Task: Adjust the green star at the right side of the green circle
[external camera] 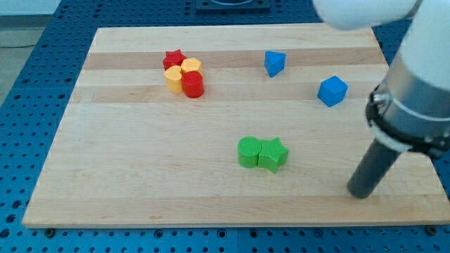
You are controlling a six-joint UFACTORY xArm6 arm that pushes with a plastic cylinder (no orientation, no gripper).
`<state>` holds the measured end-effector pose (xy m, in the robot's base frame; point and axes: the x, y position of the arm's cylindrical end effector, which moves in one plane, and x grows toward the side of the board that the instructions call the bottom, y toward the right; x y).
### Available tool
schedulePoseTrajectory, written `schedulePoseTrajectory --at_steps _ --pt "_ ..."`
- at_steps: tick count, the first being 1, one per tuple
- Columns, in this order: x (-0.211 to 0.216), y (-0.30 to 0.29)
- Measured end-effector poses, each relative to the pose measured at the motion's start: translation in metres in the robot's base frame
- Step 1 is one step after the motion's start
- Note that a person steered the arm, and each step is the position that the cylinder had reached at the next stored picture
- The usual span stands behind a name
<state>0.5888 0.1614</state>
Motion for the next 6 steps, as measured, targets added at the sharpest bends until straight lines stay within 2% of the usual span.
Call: schedulePoseTrajectory --at_steps 3,6 --pt "-0.008 -0.079" --pt "-0.034 -0.083"
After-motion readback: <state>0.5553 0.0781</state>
